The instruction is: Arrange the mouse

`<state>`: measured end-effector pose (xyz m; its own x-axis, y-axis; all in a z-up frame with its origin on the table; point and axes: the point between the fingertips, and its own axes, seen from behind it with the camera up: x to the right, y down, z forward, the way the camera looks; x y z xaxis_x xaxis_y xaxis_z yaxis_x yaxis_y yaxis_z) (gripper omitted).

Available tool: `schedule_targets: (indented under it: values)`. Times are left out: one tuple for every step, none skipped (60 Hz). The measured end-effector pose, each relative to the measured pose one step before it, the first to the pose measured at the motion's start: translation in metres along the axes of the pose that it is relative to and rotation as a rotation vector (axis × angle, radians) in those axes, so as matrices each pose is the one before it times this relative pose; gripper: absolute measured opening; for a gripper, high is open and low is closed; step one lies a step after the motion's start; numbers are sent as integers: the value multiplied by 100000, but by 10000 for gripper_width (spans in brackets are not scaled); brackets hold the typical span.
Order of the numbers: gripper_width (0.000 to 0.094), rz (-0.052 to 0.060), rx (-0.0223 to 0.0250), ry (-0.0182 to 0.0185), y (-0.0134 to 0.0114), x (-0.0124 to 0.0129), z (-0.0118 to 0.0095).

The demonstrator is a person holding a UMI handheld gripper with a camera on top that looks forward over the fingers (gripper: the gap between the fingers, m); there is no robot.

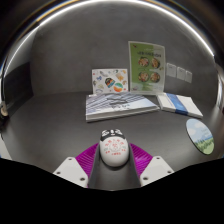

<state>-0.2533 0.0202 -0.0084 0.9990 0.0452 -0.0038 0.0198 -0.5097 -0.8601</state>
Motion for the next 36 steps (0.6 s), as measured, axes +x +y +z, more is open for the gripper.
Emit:
schedule_targets:
  values:
    - [514, -174, 127, 40, -30, -25, 9]
    - [503, 180, -122, 1, -10, -33, -11]
    - [494, 297, -148, -141, -22, -51, -64]
    - [489, -21, -336, -191, 34, -28, -62]
    - [481, -396, -460, -292, 26, -77, -129]
    - [479, -551, -319, -428, -30, -68, -212]
    - [479, -527, 494, -295, -282, -44, -254]
    - [480, -464, 1407, -450, -350, 90, -439]
    - [480, -542, 1811, -231, -669, 56, -389]
    - [479, -479, 2314, -109, -894, 154, -470]
    - [479, -332, 2652, 92, -1080, 275, -551]
    - [479, -355, 2967, 239, -1223, 382, -574]
    - [479, -420, 3020, 199, -1326, 471, -645]
    - [478, -608, 3109, 56, -1352, 606, -633]
    - [477, -1005, 2895, -147, -1293, 697, -673]
    - [478, -1641, 2308, 107, -1419, 751, -702]
    - [477, -1559, 1897, -173, -988, 954, -690]
    - [477, -934, 1752, 295, -883, 1225, -751]
    - [478, -621, 1883, 838, -770, 1390, -572]
    - [477, -311, 1822, 1305, -735, 1567, -492]
    - [477, -299, 1639, 1531, -611, 1687, -433]
    - [475, -291, 1469, 1723, -415, 1804, -339]
    - [476, -412, 1186, 1933, -237, 1927, -241]
    - [474, -699, 780, 1967, 3, 1812, -209]
    - [474, -262, -286, 2389, -157, 1903, -104]
    - [474, -4, -129, 2207, 413, 1979, 104]
    - [473, 337, -679, 2036, 621, 1879, 174]
    - [472, 586, -1306, 1649, 914, 1702, 277]
    - [472, 695, -1880, 1103, 1046, 1547, 321]
    - [472, 852, -1514, 366, 1439, 1451, 623]
    - [472, 1103, -2451, 253, 1192, 1235, 498]
    - [471, 1274, -2536, 165, 1328, 1086, 576]
    - [472, 1162, -2236, 68, 1394, 996, 1095]
    - [475, 938, -3323, 65, 550, 1078, 96]
    - [474, 690, -2236, 213, 1031, 884, 583]
    - [473, 312, -2167, 296, 1006, 788, 649]
